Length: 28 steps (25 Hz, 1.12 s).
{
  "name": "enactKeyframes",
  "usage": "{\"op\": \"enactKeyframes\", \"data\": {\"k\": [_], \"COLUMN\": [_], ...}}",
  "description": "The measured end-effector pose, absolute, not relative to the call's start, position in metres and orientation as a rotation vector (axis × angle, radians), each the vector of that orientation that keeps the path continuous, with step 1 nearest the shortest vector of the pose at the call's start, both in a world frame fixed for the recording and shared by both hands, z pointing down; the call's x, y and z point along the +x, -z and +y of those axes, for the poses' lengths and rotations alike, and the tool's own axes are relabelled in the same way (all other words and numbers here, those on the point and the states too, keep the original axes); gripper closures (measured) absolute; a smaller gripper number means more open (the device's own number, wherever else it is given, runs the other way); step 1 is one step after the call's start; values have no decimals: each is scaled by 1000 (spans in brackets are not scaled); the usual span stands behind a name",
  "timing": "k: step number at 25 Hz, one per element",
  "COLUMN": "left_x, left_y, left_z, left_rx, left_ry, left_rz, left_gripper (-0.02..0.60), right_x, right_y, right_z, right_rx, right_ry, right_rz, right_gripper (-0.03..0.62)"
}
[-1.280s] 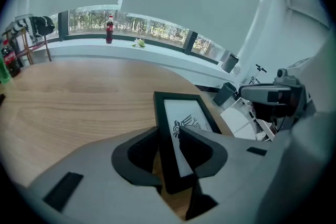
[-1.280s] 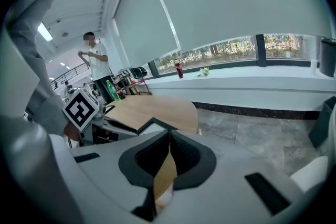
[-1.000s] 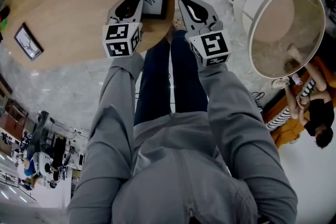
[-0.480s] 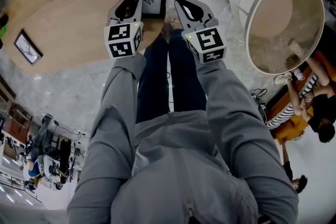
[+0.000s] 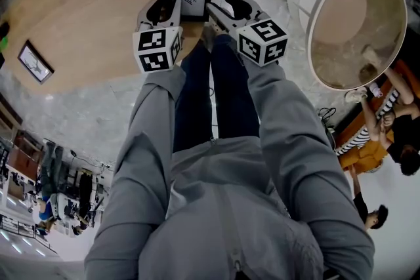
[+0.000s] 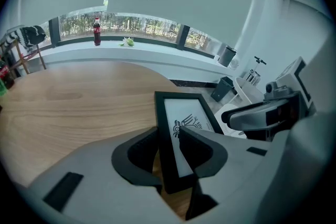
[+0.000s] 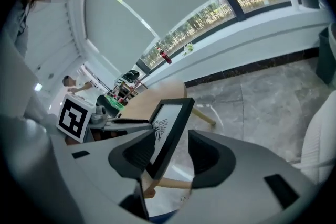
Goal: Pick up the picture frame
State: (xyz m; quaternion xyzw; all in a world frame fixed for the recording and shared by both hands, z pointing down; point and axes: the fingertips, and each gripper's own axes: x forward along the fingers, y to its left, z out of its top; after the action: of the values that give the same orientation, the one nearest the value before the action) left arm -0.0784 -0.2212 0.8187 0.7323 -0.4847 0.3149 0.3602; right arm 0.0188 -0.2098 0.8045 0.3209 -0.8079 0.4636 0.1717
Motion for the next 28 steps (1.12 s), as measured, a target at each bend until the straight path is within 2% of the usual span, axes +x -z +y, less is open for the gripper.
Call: {"op": "enactKeyframes", "data": {"k": [7, 28], "left_x": [-67, -42], "left_y": [-817, -818], "left_z": [-222, -220], "left_rx": [1882, 1913], "left_ry": [-810, -788], "left_rz": [-1244, -1152], "left_gripper": [439, 443], "right_x": [15, -5], "right_y": [-821, -837], "right_z": [-213, -217], "right_rx": [896, 794], "right_ry": [-1568, -1926], "right_rz": [-2257, -2200], "right_gripper": [373, 381]}}
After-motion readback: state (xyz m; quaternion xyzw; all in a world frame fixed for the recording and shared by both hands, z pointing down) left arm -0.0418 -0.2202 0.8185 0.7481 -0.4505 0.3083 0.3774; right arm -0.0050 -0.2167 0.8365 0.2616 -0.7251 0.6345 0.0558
